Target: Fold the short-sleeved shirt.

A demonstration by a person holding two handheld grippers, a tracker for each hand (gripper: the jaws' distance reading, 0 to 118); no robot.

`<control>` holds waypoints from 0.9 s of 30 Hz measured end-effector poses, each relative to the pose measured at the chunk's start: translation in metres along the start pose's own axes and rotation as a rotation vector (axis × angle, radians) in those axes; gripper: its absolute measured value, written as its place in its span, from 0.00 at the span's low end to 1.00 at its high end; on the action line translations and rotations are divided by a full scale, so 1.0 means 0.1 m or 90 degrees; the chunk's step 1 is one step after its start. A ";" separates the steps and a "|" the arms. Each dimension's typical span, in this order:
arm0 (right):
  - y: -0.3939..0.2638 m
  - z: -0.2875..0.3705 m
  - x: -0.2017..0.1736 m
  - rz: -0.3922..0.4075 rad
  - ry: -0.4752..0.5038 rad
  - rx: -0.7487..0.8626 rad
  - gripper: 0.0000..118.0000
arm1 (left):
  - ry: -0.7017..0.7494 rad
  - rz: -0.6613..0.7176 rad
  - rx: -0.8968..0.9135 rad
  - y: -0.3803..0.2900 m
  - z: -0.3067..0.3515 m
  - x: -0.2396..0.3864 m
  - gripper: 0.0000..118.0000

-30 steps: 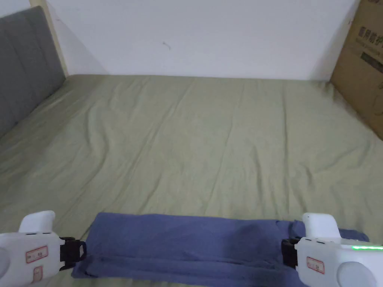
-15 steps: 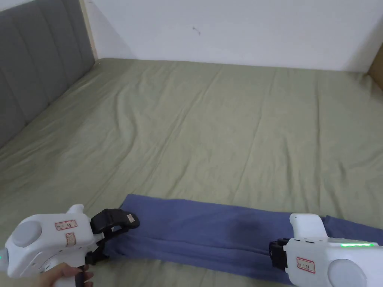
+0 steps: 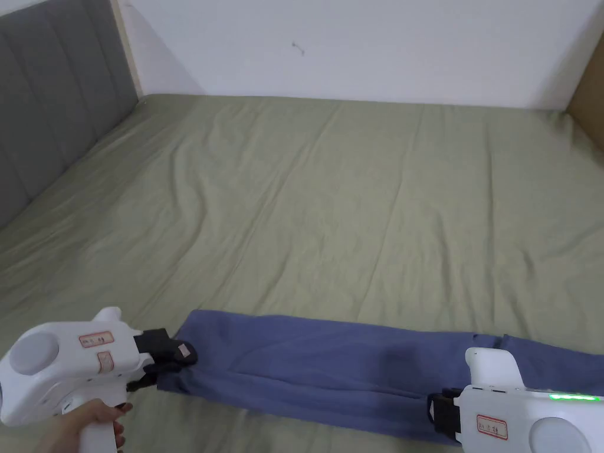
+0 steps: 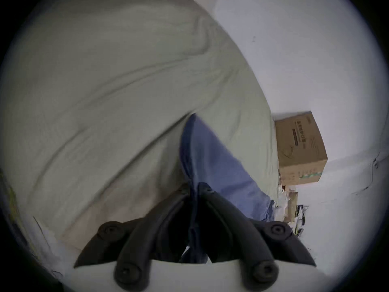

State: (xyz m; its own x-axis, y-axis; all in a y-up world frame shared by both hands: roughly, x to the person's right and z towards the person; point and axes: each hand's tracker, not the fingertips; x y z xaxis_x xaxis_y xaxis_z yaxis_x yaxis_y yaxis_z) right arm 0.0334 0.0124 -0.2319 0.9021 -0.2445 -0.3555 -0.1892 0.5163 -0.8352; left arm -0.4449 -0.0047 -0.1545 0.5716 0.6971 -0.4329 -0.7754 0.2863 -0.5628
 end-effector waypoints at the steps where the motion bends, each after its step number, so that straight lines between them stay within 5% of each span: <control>1: 0.01 0.02 0.00 -0.002 0.000 0.002 0.00 | -0.004 -0.019 0.007 0.00 0.05 0.11 0.05; 9: 0.03 0.19 0.17 -0.026 -0.009 0.035 0.00 | -0.076 -0.311 0.001 -0.31 0.05 1.81 0.05; 17: -0.13 0.34 0.61 -0.141 -0.025 0.060 0.00 | -0.168 -0.520 -0.148 -1.25 -0.81 2.81 0.05; 18: -0.16 0.35 0.66 -0.148 -0.022 0.062 0.00 | -0.162 -0.524 -0.180 -1.40 -1.00 2.81 0.09; 19: -0.19 0.36 0.73 -0.161 -0.019 0.058 0.00 | -0.146 -0.525 -0.209 -1.55 -1.20 2.81 0.30; 21: -0.24 0.38 0.81 -0.176 -0.025 0.055 0.00 | -0.140 -0.545 -0.258 -1.72 -1.48 2.72 0.91; 22: -0.26 0.40 0.85 -0.181 -0.029 0.055 0.00 | -0.107 -0.535 -0.277 -1.77 -1.61 2.65 0.99; 27: -0.37 0.48 1.02 -0.215 -0.041 0.062 0.00 | -0.109 -0.420 -0.249 -1.52 -1.52 2.38 0.72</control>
State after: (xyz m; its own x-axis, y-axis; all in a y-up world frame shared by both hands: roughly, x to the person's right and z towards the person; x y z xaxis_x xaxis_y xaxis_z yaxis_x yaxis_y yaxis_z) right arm 0.1504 0.0078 -0.2174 0.9304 -0.3647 -0.0360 0.1594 0.4911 -0.8564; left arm -0.1501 0.0176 -0.2783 0.8066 0.5650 0.1738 -0.1213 0.4460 -0.8868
